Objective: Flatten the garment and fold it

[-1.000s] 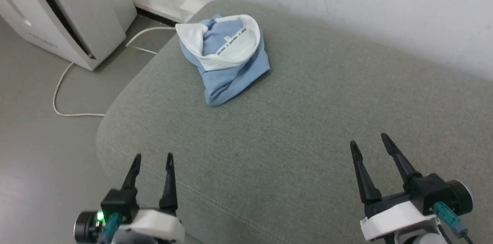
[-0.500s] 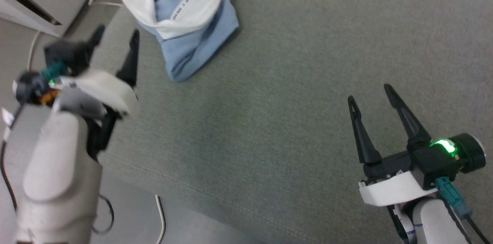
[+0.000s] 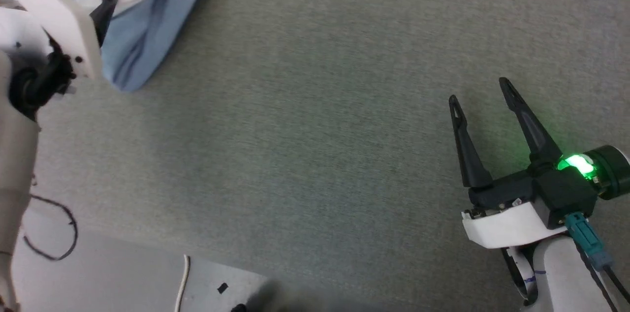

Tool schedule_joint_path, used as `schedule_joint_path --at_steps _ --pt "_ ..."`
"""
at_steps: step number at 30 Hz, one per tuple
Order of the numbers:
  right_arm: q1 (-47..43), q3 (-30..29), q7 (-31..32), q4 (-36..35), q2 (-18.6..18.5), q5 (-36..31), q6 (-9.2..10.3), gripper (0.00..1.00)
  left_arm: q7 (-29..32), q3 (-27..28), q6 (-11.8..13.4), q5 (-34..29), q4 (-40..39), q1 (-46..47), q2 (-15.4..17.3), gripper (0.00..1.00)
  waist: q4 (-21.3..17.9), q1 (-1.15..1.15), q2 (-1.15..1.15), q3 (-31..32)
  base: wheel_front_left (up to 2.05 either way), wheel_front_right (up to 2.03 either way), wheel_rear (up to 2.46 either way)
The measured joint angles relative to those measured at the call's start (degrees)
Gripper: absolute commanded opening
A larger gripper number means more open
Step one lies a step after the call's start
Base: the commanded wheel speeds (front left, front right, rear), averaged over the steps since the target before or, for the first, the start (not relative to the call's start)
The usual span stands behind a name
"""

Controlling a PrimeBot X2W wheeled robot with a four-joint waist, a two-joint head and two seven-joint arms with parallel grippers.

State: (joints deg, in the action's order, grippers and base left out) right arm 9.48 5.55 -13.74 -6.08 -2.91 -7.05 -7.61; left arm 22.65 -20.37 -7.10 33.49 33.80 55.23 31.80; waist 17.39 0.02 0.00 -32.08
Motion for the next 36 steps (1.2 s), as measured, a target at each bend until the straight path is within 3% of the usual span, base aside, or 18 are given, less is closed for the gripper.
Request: schedule_joint_path --at_steps 7,8,9,16,20,25,30,36 --pt "0.6 -0.1 -0.6 0.5 0.0 0.0 0.00 1.00 8.0 -5.4 0.0 6.9 4.4 1.7 3.8 1.00 -4.1 -0.02 0.00 -3.1 0.00 0.00 0.00" --pt "0.6 -0.1 -0.7 0.6 0.1 0.0 0.00 1.00 8.2 -5.7 0.0 7.7 4.5 1.9 4.4 0.41 -4.4 -0.02 0.00 -3.3 0.00 0.00 0.00" --pt "0.7 0.0 -0.9 0.8 0.1 0.1 0.00 1.00 8.1 -6.0 0.0 8.6 4.5 2.0 4.8 0.00 -4.7 -0.02 0.00 -3.4 0.00 0.00 0.00" --pt "0.8 0.1 -1.0 3.0 0.1 0.6 0.00 1.00 0.2 -6.9 0.0 9.7 7.1 2.0 5.0 0.00 -4.8 -0.01 0.00 -1.6 0.00 0.00 0.00" --pt "0.6 -0.1 -1.0 4.4 0.1 1.4 0.00 1.00 -9.2 -5.0 0.5 8.7 8.6 2.7 5.0 0.00 -4.3 -0.02 0.00 1.2 0.00 0.00 0.00" --pt "-0.3 -1.1 -1.0 4.9 0.1 2.8 0.00 1.00 -21.7 -3.4 3.2 5.2 8.4 5.4 5.7 0.00 -3.6 -0.02 0.00 5.7 0.00 0.00 0.00" --pt "-1.7 -2.2 -1.0 5.3 0.1 4.2 0.00 1.00 -30.9 -3.2 4.1 2.6 5.7 6.5 5.8 0.00 -3.4 -0.02 0.00 10.8 0.00 0.00 0.00" --pt "-4.0 -3.8 -1.0 5.7 0.1 6.0 0.00 1.00 -34.5 -4.4 4.4 1.0 0.0 6.5 4.5 0.00 -4.0 -0.03 0.00 17.6 0.00 0.00 0.00"
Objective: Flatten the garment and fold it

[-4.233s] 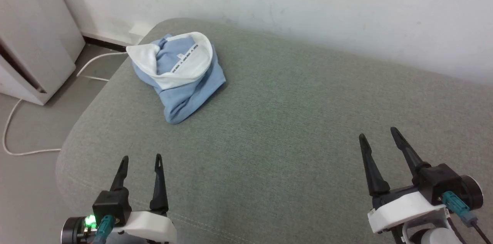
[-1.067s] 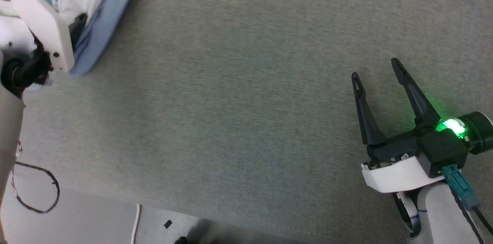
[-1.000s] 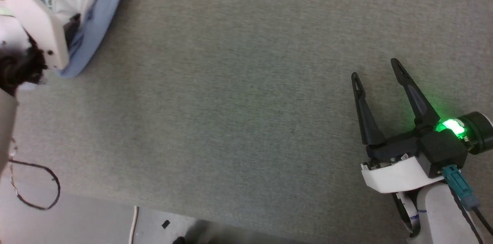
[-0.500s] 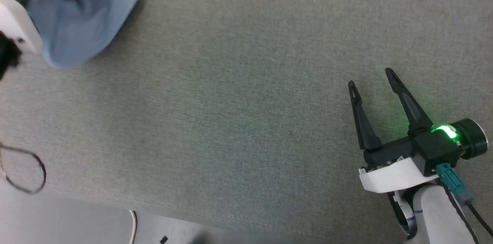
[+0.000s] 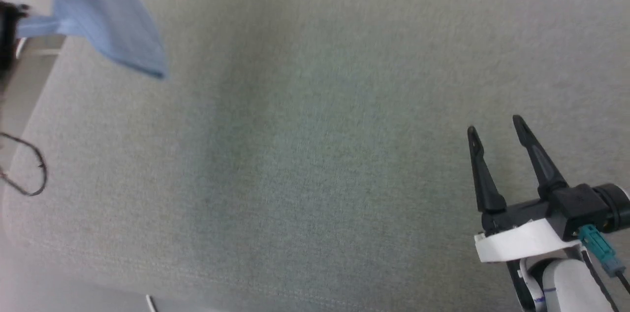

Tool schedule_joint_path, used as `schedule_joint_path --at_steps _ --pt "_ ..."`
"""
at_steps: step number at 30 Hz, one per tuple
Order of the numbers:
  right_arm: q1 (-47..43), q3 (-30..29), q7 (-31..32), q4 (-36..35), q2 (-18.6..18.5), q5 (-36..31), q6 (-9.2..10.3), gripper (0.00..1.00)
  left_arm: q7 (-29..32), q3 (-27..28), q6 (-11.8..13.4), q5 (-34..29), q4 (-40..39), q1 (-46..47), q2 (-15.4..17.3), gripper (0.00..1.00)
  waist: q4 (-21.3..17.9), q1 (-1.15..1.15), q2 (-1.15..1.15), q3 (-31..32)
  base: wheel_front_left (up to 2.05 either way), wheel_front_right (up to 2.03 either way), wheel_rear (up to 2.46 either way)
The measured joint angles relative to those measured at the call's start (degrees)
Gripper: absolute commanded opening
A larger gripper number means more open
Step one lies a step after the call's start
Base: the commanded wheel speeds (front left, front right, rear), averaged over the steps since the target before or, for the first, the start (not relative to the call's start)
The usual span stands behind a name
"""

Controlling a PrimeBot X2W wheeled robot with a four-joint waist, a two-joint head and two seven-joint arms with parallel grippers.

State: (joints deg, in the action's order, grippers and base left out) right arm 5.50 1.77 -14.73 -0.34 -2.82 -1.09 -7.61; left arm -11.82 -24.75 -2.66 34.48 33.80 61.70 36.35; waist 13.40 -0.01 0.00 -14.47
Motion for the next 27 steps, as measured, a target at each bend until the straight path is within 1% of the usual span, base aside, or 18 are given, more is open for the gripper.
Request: schedule_joint_path --at_steps 4,7,12,15,21,25,27 --pt "-1.2 -0.7 0.0 0.0 0.0 0.2 0.00 1.00 0.9 -2.2 0.0 -0.4 -5.3 -1.7 -1.5 0.00 -1.2 -0.01 0.00 4.1 0.00 0.00 0.00" --pt "-1.4 -1.3 0.0 -0.2 0.0 0.2 0.00 1.00 2.0 -3.8 0.3 -0.4 -9.1 -4.1 -3.2 0.00 -3.2 -0.01 0.00 6.3 0.00 0.00 0.00" --pt "-1.9 -1.4 0.0 -0.4 0.0 0.2 0.00 1.00 2.5 -6.7 1.8 -0.3 -14.4 -7.7 -7.7 0.00 -7.6 0.00 0.00 8.6 0.00 0.00 0.00" --pt "-2.0 -1.0 0.0 -0.5 0.0 0.3 0.00 1.00 2.4 -8.4 2.3 -0.3 -16.0 -8.9 -10.2 0.00 -10.7 0.01 0.00 9.3 0.00 0.00 0.00" --pt "-2.0 -0.8 0.0 -0.6 -0.1 1.0 0.00 1.00 1.5 -11.7 2.8 -0.4 -16.2 -10.5 -15.9 0.00 -17.9 0.01 0.00 9.1 0.00 0.00 0.00" --pt "-2.0 -0.4 0.0 -0.3 -0.1 2.1 0.00 1.00 1.4 -14.9 2.8 -0.4 -12.9 -14.9 -17.8 0.00 -22.4 0.02 0.00 8.5 0.00 0.00 0.00" --pt "-2.0 -0.4 0.0 0.1 -0.1 2.7 0.00 1.00 3.0 -16.7 2.7 -0.1 -9.5 -18.4 -18.3 0.00 -24.4 0.01 0.00 8.1 0.00 0.00 0.00"
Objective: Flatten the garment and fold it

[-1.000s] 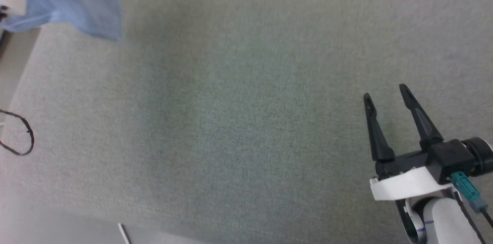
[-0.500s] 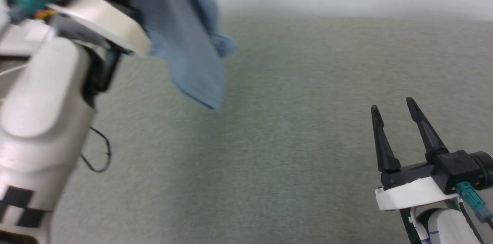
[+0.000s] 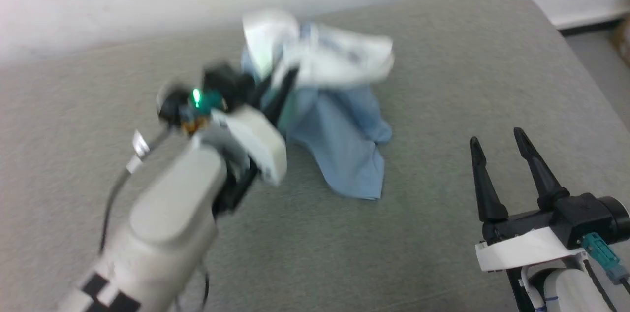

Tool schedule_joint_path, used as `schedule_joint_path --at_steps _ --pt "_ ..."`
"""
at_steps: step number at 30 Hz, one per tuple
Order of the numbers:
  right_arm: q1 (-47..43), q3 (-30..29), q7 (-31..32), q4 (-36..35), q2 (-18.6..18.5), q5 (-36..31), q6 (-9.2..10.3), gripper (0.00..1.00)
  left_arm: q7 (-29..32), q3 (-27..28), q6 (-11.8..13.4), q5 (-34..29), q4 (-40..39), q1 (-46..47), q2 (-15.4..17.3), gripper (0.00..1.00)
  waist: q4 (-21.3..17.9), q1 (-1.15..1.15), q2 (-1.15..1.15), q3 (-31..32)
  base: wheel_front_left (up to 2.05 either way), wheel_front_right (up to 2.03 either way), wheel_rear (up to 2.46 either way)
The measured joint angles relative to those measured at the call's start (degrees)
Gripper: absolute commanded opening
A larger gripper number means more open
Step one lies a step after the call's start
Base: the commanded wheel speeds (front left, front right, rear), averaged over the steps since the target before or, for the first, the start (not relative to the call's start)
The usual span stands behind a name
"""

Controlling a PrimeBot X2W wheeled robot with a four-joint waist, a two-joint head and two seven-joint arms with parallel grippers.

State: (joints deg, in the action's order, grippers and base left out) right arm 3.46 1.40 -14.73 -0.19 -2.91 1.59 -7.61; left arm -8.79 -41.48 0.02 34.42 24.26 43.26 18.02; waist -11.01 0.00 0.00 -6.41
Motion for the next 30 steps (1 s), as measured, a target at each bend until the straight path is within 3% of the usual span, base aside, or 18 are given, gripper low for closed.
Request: schedule_joint_path --at_steps 1,2,3,7,15,19,23,30 --pt "0.0 0.0 0.0 0.3 0.0 0.2 0.00 1.00 1.5 -0.7 -0.3 0.9 2.0 -1.9 -0.3 0.25 -0.9 0.00 0.00 -0.3 0.00 0.00 0.00" --pt "0.0 0.2 0.0 0.6 -0.1 0.4 0.00 1.00 3.6 -1.3 -0.6 2.0 4.5 -3.7 -0.5 0.93 -1.7 0.00 0.00 -0.5 0.00 0.00 0.00" --pt "-0.1 0.4 0.0 1.0 -0.1 0.5 0.00 1.00 5.6 -2.2 -0.8 2.4 6.8 -5.2 -0.5 1.00 -2.4 0.00 0.00 -0.9 0.00 0.00 0.00" --pt "-0.1 1.1 0.0 2.4 -0.1 0.7 0.00 1.00 5.6 -3.8 -1.1 2.3 10.9 -7.7 -0.2 1.00 -3.9 0.00 0.00 -2.5 0.00 0.00 0.00" --pt "-0.2 1.0 0.0 4.8 -0.1 0.0 0.00 1.00 -2.8 -1.9 -0.4 2.1 10.3 -8.0 -0.7 1.00 -1.9 0.01 0.00 -2.7 0.00 0.00 0.00" --pt "-0.9 0.6 0.0 5.8 -0.1 -1.1 0.00 1.00 -5.1 0.7 0.7 2.1 5.7 -9.5 0.0 1.00 0.3 0.01 0.00 -1.3 0.00 0.00 0.00" --pt "-2.0 0.3 0.0 6.5 -0.1 -1.6 0.00 1.00 -5.9 5.0 3.6 1.8 -0.9 -13.4 2.4 1.00 3.0 0.00 0.00 0.8 0.00 0.00 0.00" --pt "-4.0 0.4 0.2 6.8 -0.1 -1.6 0.00 1.00 -5.9 15.5 8.3 -2.4 -15.4 -26.7 4.7 1.00 7.4 -0.01 0.00 4.2 0.00 0.00 0.00"
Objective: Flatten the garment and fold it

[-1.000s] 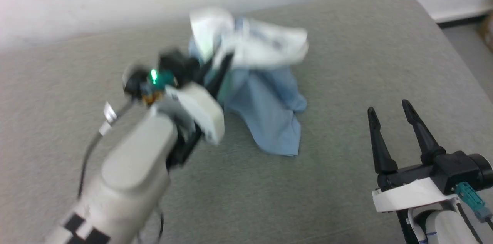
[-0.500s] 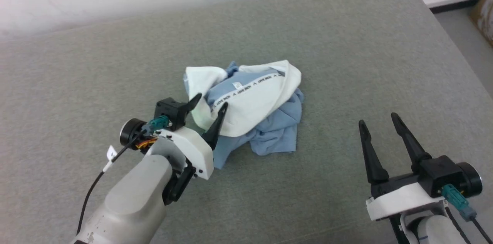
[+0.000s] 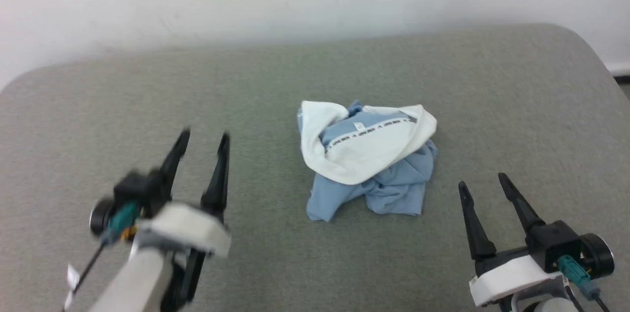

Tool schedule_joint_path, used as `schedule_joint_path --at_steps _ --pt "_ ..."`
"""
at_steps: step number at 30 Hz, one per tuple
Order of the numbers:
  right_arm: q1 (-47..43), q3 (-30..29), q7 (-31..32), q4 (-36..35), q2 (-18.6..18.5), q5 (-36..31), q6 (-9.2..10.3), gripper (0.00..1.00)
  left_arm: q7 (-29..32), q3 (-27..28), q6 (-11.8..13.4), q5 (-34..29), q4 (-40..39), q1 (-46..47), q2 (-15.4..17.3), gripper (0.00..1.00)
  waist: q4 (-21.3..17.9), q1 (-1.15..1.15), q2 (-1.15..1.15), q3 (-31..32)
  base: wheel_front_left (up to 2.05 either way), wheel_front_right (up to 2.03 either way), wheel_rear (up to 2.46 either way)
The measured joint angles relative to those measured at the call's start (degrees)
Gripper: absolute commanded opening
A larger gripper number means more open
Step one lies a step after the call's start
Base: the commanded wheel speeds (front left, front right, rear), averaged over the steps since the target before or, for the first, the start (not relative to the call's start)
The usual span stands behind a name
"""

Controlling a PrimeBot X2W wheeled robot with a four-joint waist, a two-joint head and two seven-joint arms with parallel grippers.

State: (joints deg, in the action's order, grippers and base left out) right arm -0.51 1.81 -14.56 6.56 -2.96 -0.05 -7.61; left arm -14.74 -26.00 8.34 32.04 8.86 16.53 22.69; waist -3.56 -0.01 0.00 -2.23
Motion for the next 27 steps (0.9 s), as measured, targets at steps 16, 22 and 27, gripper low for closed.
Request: schedule_joint_path --at_steps 16,22,27 --pt "-1.8 2.0 0.6 0.0 0.0 0.2 0.00 1.00 0.0 5.8 -3.4 -7.9 -3.2 -18.7 -6.0 1.00 2.5 0.00 0.00 2.1 0.00 0.00 0.00" --pt "-1.5 1.9 1.0 -0.6 0.0 0.2 0.00 1.00 7.8 1.4 -6.4 -8.5 -0.1 -13.5 -5.7 1.00 1.6 0.01 0.00 -0.5 0.00 0.00 0.00" --pt "-0.3 1.7 1.0 -1.5 0.0 0.2 0.00 1.00 18.3 -2.9 -9.3 -7.7 2.3 -7.7 -8.0 1.00 0.2 0.01 0.00 -3.6 0.00 0.00 0.00"
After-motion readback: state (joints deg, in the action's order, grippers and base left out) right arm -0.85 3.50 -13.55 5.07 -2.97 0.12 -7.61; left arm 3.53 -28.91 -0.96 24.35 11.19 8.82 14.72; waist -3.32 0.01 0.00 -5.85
